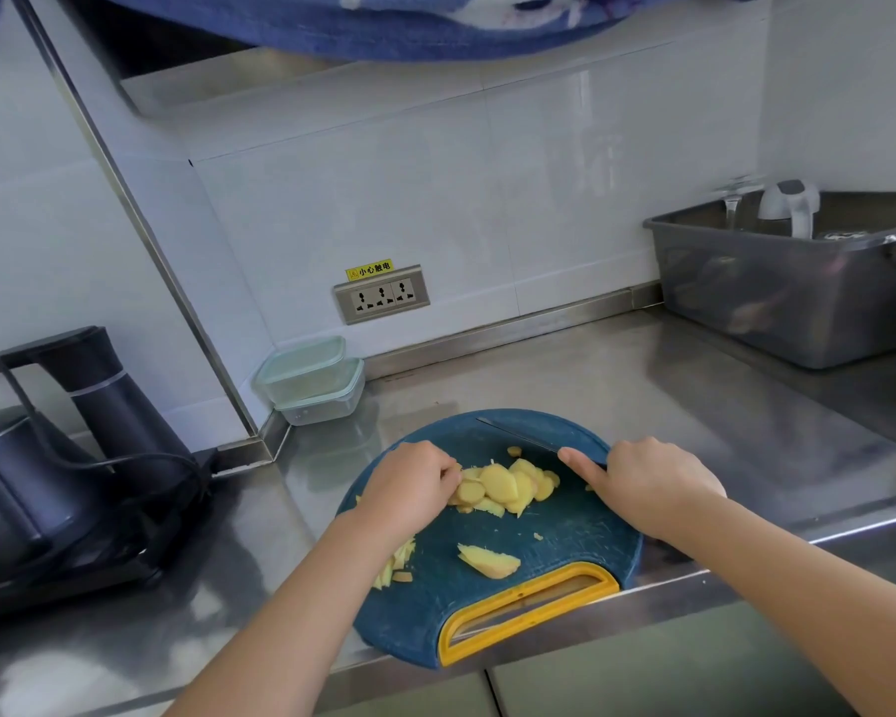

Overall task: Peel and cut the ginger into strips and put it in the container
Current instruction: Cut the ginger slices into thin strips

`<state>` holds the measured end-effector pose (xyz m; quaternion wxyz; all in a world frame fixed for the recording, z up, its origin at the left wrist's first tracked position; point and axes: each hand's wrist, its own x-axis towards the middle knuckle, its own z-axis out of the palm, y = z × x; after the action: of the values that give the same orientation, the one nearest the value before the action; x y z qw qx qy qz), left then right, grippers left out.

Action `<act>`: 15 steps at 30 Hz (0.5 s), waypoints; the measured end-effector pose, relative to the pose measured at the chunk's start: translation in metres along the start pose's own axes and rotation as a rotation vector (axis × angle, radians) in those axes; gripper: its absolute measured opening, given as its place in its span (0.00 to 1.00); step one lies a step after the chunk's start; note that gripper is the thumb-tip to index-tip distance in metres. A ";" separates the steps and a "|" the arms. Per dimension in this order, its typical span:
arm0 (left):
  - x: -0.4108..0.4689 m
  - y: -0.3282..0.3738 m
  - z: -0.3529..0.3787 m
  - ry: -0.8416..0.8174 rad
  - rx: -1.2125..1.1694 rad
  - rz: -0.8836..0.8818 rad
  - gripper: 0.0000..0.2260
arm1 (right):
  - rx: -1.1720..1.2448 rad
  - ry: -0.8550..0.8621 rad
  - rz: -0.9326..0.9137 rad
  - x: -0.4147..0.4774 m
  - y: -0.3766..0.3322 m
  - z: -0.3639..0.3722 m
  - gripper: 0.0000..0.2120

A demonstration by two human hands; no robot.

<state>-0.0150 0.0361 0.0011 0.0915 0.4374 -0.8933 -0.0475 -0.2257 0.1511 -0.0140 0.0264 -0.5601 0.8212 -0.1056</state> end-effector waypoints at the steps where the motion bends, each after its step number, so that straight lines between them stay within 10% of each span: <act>1: 0.000 0.001 -0.002 -0.019 0.010 0.000 0.16 | 0.001 -0.002 0.000 0.000 0.000 0.000 0.34; 15: 0.004 0.002 0.002 0.046 -0.071 -0.042 0.09 | -0.011 0.004 0.000 -0.001 0.000 0.000 0.34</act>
<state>-0.0191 0.0343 -0.0004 0.1267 0.4537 -0.8792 -0.0712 -0.2255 0.1520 -0.0140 0.0218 -0.5599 0.8219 -0.1023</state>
